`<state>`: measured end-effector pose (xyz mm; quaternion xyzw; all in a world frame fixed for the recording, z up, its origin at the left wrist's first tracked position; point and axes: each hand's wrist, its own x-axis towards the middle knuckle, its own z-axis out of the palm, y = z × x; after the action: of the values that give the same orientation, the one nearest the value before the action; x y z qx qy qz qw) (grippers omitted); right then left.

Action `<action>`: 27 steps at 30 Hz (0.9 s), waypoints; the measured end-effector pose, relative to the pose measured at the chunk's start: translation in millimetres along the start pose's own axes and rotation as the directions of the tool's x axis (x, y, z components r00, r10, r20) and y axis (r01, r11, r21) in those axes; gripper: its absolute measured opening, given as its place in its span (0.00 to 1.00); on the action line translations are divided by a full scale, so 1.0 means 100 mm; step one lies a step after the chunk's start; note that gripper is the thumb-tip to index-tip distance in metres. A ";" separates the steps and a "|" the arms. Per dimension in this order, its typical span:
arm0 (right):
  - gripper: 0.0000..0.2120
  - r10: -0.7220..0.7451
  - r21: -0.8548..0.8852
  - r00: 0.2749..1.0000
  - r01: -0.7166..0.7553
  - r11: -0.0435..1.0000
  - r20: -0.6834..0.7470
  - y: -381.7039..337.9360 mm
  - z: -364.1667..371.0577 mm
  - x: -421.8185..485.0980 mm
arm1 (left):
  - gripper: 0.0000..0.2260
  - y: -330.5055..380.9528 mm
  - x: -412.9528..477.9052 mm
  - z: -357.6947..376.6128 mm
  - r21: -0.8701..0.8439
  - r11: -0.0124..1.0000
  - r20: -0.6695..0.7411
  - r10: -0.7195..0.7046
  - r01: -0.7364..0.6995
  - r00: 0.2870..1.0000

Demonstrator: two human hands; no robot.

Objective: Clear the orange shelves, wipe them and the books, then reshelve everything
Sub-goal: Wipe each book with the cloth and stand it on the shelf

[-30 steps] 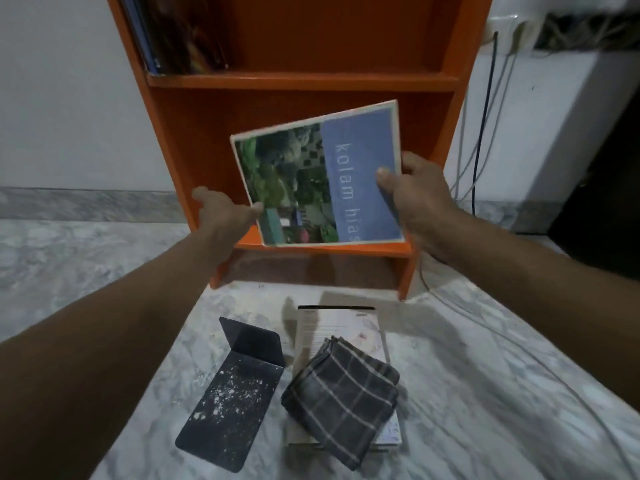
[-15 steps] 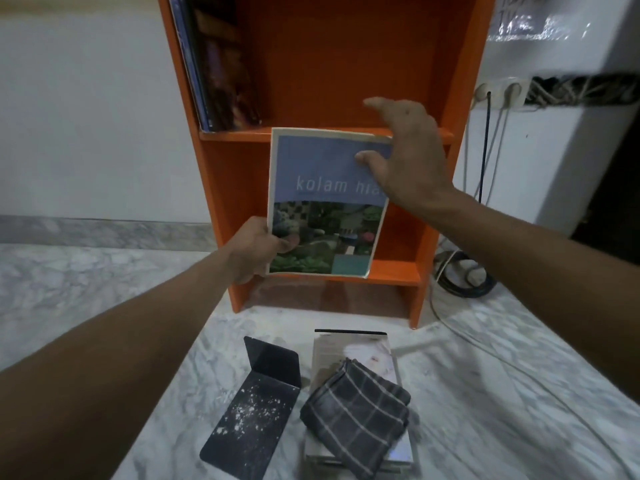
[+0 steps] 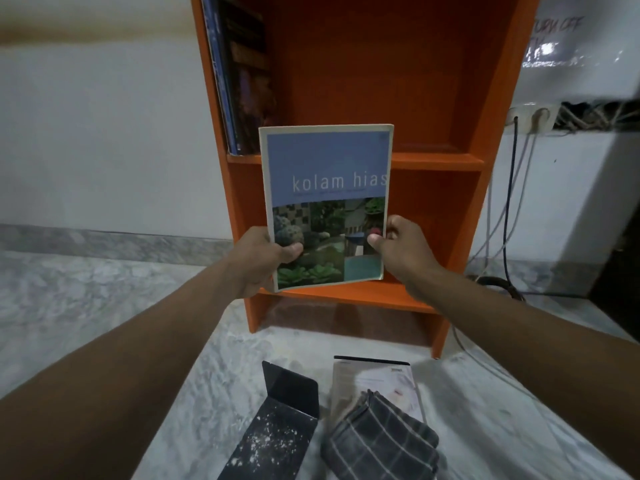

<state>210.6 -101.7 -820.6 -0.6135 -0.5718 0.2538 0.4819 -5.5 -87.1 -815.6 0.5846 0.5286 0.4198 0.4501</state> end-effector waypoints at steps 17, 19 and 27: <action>0.10 0.172 0.197 0.985 -0.164 0.967 -0.024 -1.62 0.30 1.03 | 0.06 1.09 0.68 -0.90 0.536 0.832 -0.110 0.239 -0.145 0.965; 0.08 0.172 0.231 0.983 -0.155 0.960 -0.055 -1.76 0.27 1.15 | 0.04 1.21 0.79 -0.91 0.554 0.821 -0.127 0.249 -0.139 0.960; 0.05 0.124 0.308 0.992 -0.116 0.944 -0.007 -1.91 0.24 1.69 | 0.12 1.36 1.17 -0.84 0.519 0.840 -0.247 0.321 -0.155 0.914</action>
<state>139.2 43.0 -621.3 -0.5683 -0.4806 0.3602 0.5624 -43.1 31.4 -661.3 0.6637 0.6062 0.4160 0.1377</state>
